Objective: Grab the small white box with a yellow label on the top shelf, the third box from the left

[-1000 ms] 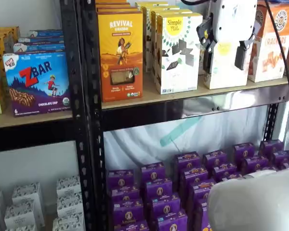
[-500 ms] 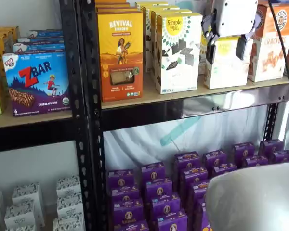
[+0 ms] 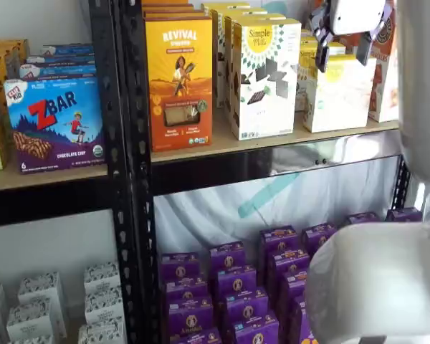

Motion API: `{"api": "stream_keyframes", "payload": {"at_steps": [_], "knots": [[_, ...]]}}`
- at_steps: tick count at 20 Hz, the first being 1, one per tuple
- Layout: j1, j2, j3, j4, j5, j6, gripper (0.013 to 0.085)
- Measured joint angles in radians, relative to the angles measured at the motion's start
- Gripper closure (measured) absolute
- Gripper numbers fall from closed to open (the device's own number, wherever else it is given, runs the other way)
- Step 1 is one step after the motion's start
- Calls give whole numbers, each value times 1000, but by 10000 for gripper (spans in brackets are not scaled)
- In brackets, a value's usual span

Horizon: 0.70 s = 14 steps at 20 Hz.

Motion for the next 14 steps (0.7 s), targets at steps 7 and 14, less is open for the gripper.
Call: {"api": "stream_keyframes", "payload": {"at_steps": [7, 14], "knots": [[-66, 124, -106, 16, -18, -65, 130], [-84, 197, -157, 7, -12, -86, 130]]}}
